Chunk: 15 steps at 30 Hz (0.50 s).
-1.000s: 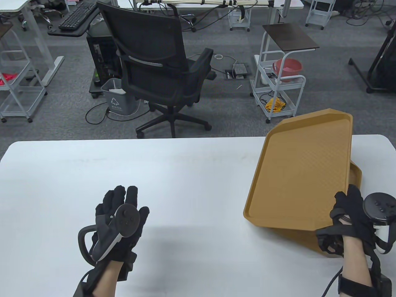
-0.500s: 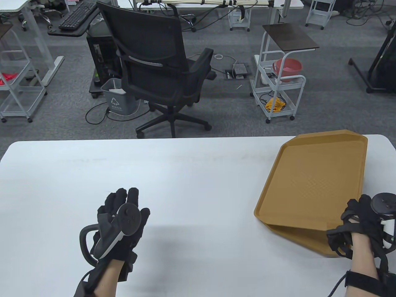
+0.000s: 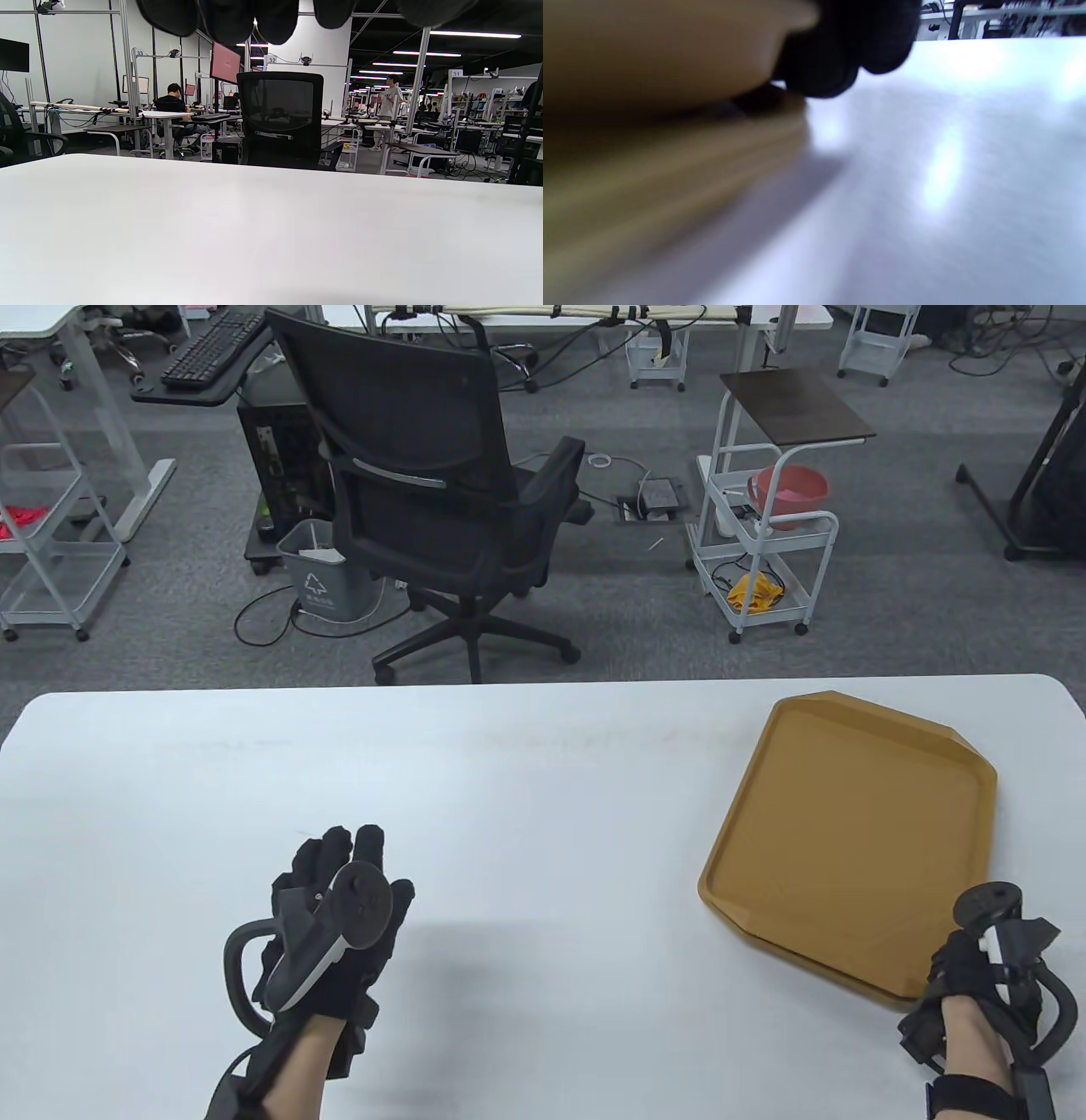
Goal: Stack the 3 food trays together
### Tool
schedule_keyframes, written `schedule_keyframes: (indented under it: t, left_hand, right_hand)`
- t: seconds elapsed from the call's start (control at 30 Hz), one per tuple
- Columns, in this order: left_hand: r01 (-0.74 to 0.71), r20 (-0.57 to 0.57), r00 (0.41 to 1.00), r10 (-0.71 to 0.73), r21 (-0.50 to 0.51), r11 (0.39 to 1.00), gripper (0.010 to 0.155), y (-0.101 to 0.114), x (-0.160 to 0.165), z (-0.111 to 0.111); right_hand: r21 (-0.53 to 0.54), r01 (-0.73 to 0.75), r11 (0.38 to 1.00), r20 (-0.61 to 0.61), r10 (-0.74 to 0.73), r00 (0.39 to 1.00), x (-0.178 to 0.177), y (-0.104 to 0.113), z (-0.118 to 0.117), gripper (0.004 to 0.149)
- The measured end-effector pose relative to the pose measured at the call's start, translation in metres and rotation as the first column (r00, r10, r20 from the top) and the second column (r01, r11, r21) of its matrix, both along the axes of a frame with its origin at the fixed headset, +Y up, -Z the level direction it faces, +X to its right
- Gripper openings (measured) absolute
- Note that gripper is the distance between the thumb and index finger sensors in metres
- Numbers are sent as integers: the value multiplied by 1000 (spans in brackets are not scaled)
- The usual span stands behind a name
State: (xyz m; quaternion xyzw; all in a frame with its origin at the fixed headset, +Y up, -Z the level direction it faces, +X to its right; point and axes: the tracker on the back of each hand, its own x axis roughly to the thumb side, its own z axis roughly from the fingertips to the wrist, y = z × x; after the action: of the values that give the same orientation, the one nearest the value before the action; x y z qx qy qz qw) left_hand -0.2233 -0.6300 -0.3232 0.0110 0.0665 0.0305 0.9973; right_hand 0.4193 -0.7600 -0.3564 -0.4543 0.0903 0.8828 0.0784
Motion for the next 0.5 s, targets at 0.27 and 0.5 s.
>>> schedule_keyframes:
  t: [0.27, 0.5]
  left_hand:
    - [16, -5, 1000, -17, -29, 999, 72, -5, 1, -3]
    - [11, 7, 1000, -10, -29, 1000, 72, -5, 4, -2]
  right_hand:
    - [38, 137, 990, -3, -137, 991, 4, -10, 3, 61]
    - [97, 162, 982, -148, -147, 978, -8, -5, 6, 62]
